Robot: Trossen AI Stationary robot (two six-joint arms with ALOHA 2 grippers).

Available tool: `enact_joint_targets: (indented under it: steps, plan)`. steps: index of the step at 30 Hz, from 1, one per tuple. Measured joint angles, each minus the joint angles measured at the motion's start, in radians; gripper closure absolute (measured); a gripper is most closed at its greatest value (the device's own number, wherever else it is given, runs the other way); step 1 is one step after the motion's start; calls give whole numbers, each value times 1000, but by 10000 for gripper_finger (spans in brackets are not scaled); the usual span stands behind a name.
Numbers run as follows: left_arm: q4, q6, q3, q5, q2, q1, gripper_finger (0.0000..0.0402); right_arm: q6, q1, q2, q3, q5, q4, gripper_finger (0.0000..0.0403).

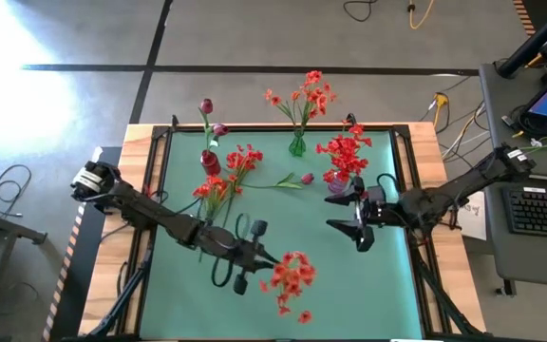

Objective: Sort flowers into vase by color
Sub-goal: Put the bottom orange flowers into the green flower vase

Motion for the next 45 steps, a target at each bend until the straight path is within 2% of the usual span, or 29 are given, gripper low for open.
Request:
enact_joint_targets:
  steps: [6,9,14,18,25,36,40,45]
  plan:
    - [262,-16,-97,-6,-5,0,401,31,15,69,0,-4,-35,99]
    - [327,-25,-109,-32,-5,1,401,2,20,130,10,-4,-35,99]
    - [326,-26,-108,-207,-5,3,401,-35,20,236,65,-4,-19,99]
    - [325,-47,-108,-294,-5,14,401,-67,20,335,140,-2,-21,99]
    - [320,-52,-108,-299,-4,21,401,-123,19,463,292,4,-21,99]
    - [321,-61,-106,-299,-4,21,401,-176,17,593,453,32,-50,101]
    - [330,-70,-106,-308,-4,21,401,-178,16,633,514,40,-115,132]
    - [334,-90,-106,-306,-4,19,379,-192,14,652,561,64,-174,231]
